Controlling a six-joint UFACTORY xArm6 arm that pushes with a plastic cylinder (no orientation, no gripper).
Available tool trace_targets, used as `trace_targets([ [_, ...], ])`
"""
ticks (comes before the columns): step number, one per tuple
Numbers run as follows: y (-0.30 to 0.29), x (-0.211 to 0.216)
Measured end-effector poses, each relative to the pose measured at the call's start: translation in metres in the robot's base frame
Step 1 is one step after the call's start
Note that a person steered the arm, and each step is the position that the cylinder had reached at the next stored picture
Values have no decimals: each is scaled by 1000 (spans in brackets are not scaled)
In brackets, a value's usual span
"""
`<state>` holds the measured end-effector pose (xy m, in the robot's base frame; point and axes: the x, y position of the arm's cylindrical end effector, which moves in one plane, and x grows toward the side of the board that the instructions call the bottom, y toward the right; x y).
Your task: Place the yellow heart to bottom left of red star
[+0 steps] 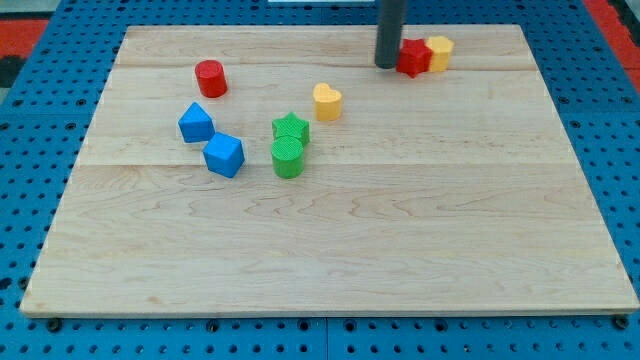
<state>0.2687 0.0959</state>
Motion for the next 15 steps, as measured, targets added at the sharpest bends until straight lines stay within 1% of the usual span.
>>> trace_targets([
  [1,-44,14],
  [2,-50,75],
  [3,-75,108],
  [4,-135,93],
  [5,-114,59],
  [6,-54,51],
  [8,-123,51],
  [10,-123,51],
  [11,-125,76],
  [12,-122,98],
  [13,-100,97],
  [15,-49,69],
])
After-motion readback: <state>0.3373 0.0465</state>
